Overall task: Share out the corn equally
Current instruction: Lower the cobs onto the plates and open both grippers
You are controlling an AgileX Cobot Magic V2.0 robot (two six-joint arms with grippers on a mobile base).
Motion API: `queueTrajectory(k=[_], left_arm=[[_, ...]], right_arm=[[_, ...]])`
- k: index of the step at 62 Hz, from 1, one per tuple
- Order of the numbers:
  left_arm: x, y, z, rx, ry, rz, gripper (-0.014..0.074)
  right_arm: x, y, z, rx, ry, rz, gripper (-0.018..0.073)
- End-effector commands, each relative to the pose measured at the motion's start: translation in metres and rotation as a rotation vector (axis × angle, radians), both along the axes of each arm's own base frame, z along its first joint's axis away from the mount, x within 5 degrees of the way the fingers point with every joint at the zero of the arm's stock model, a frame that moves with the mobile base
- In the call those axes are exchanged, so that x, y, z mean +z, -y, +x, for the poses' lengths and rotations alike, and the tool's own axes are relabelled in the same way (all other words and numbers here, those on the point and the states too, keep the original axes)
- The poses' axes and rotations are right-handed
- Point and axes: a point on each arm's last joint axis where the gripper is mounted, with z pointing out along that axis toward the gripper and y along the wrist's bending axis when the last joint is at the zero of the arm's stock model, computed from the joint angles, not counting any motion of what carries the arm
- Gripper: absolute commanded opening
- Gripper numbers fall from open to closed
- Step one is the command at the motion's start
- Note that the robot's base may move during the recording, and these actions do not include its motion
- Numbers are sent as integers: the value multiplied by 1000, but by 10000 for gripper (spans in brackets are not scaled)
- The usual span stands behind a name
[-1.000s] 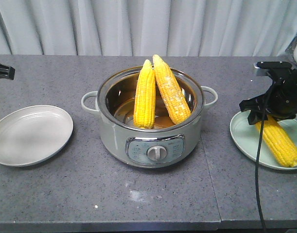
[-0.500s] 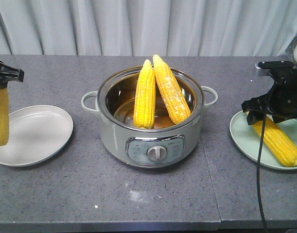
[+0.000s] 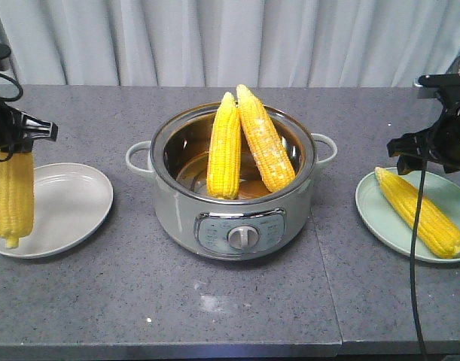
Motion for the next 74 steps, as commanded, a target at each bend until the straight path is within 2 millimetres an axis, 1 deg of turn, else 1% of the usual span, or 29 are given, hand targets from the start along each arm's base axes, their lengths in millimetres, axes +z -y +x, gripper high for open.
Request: queueTrajectory(k=[1, 12, 24, 32, 38, 62, 74], left_arm=[[16, 2, 4, -9, 97, -21, 69], [4, 5, 10, -7, 63, -59, 172], [0, 6, 13, -5, 47, -66, 323], [0, 6, 13, -5, 51, -66, 383], [-1, 6, 13, -2, 48, -68, 401], [-2, 5, 10, 6, 15, -67, 406], [-3, 5, 8, 6, -17, -62, 454]], right_arm=[[41, 3, -8, -3, 155, -22, 529], [58, 2, -16, -3, 218, -27, 529], [70, 1, -22, -3, 264, -30, 529], [76, 1, -25, -3, 286, -28, 529], [77, 1, -26, -4, 291, -24, 529], [77, 0, -25, -5, 292, -15, 529], [77, 0, -25, -5, 293, -14, 529]])
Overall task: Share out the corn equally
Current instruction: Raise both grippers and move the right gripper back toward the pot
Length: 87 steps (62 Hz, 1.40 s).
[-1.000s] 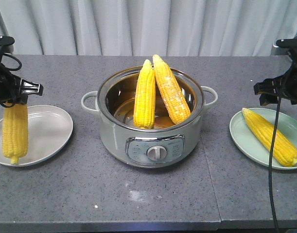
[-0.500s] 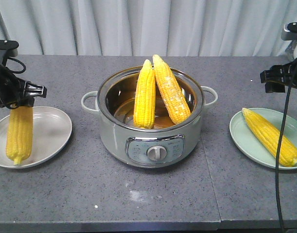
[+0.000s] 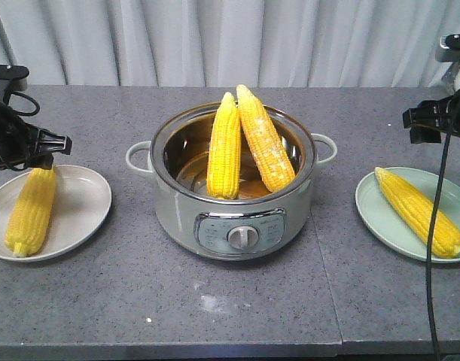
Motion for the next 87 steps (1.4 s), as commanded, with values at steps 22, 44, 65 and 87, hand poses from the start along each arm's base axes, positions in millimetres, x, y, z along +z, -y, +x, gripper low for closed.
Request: queueTrajectory(k=[22, 44, 65, 87], left_arm=[[60, 1, -2, 9, 113, -14, 470], [131, 26, -7, -131, 270, -266, 468], [138, 41, -9, -216, 297, -422, 468], [138, 41, -9, -216, 296, -422, 468]], right_arm=[[53, -4, -16, 13, 247, 30, 529], [99, -45, -48, 343, 441, 307, 529], [90, -86, -38, 633, 456, 409, 530], [74, -160, 4, 655, 424, 183, 530]])
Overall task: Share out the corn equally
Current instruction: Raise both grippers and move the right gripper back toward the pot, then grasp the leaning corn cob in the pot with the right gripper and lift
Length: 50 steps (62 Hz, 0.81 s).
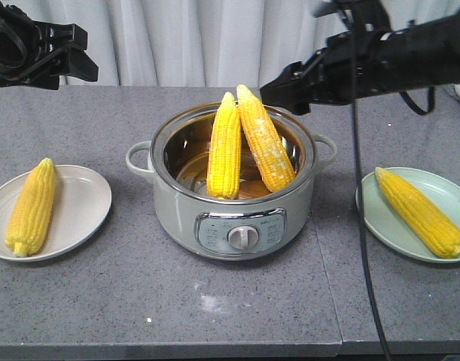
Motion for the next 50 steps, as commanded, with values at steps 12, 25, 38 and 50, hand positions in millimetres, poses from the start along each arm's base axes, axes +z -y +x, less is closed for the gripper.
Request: queueTrajectory(k=[12, 25, 38, 50], left_arm=[[27, 3, -9, 2, 109, -45, 468], [27, 3, -9, 2, 109, -45, 468], [27, 3, -9, 1, 109, -44, 468], [27, 3, -9, 1, 109, -44, 468]], right_arm=[[20, -24, 41, -101, 49, -98, 530], [9, -31, 65, -118, 12, -107, 530], [-2, -33, 74, -119, 0, -119, 530], [-9, -35, 78, -122, 1, -120, 529]])
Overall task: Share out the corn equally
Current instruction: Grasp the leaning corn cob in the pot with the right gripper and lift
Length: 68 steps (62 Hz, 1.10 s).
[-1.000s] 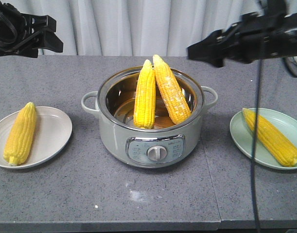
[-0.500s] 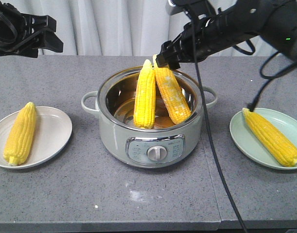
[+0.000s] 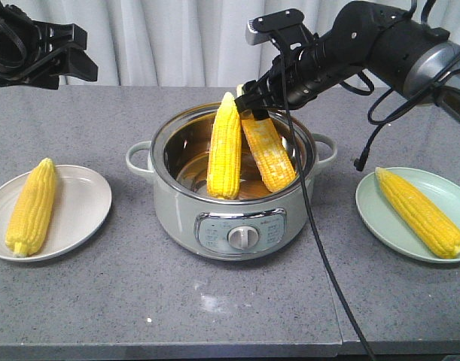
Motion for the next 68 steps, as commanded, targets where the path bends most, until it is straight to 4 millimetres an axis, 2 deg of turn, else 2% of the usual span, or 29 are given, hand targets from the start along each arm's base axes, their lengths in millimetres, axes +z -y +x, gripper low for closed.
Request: queueTrajectory(k=[1, 16, 27, 39, 49, 59, 68], left_arm=[[27, 3, -9, 4, 108, -46, 468], [27, 3, -9, 4, 108, -46, 468], [26, 3, -10, 3, 106, -46, 468], [26, 3, -10, 1, 102, -45, 468], [26, 3, -10, 0, 99, -45, 468], [26, 3, -10, 0, 99, -45, 468], [26, 3, -10, 0, 98, -46, 468]], right_arm=[[40, 3, -6, -9, 145, 47, 529], [38, -5, -7, 10, 151, 33, 526], [37, -5, -7, 8, 149, 30, 486], [31, -4, -6, 7, 125, 3, 388], [26, -4, -6, 15, 96, -11, 255], [42, -3, -11, 23, 118, -7, 100], [79, 2, -25, 25, 191, 17, 2]])
